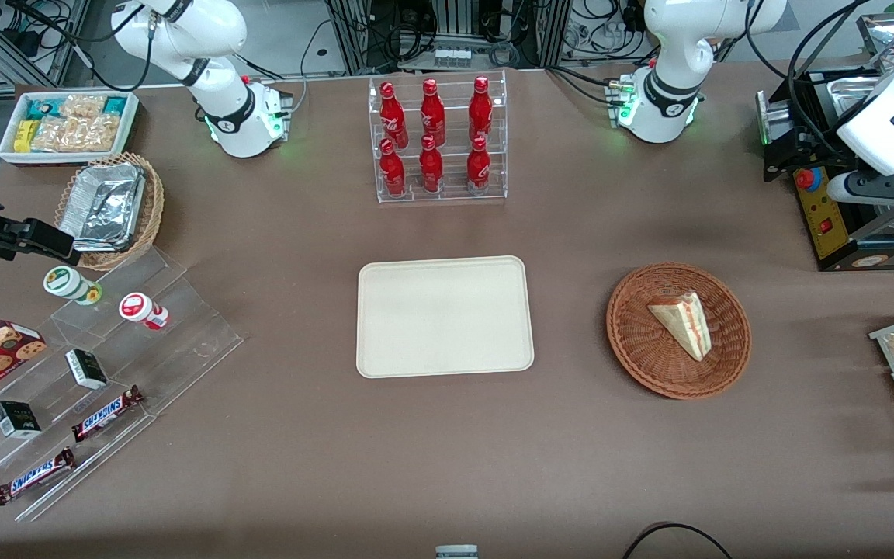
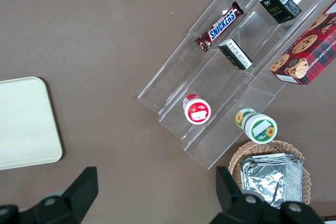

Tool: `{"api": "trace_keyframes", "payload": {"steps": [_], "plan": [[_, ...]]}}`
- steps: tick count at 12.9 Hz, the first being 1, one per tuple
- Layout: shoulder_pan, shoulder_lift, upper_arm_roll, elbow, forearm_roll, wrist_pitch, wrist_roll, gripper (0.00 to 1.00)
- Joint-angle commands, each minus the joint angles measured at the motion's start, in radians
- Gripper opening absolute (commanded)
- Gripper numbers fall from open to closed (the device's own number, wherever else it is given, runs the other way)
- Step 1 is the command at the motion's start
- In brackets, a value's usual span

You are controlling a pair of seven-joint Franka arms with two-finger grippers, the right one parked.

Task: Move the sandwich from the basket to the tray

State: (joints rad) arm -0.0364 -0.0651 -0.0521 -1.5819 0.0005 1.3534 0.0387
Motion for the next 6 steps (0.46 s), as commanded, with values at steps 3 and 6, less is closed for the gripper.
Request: {"api": "trace_keyframes", "payload": {"steps": [3, 6], "plan": [[-0.010, -0.022, 0.009, -0.026, -0.013, 0.019, 0.020, 1.00], [-0.011, -0.004, 0.008, -0.084, -0.013, 0.091, 0.020, 1.00]]}}
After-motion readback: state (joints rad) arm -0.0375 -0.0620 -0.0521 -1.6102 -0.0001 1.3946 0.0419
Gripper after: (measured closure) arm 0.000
